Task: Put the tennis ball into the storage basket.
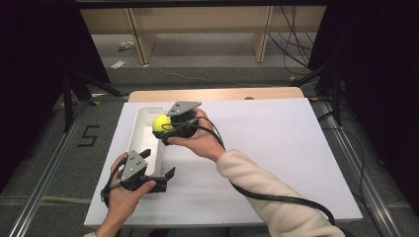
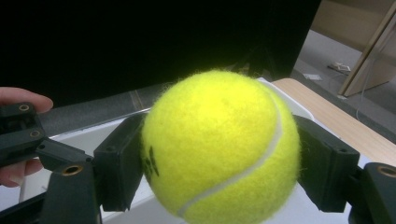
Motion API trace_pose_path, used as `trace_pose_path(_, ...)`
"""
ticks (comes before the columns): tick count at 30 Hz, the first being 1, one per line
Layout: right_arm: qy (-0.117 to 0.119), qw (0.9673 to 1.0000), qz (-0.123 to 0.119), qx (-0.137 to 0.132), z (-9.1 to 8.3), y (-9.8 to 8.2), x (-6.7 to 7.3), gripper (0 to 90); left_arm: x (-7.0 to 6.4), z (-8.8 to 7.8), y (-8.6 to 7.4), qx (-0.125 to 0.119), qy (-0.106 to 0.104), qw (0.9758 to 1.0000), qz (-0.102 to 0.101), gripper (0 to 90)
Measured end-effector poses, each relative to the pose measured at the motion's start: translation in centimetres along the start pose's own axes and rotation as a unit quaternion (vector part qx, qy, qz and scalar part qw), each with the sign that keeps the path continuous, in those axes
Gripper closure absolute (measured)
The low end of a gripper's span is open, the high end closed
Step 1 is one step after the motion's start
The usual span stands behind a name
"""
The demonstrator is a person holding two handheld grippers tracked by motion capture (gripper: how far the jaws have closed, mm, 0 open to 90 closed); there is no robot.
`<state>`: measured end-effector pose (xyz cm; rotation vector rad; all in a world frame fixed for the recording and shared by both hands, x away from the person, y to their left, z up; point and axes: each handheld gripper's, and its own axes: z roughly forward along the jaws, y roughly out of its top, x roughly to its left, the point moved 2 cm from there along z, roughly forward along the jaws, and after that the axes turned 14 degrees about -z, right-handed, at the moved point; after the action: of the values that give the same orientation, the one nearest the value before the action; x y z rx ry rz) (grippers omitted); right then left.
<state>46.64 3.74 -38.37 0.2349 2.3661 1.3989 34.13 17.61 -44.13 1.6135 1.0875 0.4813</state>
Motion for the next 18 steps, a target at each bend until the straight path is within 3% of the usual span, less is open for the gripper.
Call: trace_pose_path(18, 0.001, 1.0000, 0.000, 0.000, 0.49, 0.33, -0.04, 26.2, -0.01, 0.02, -0.01, 0.000, 0.000, 1.0000, 0.000, 0.0)
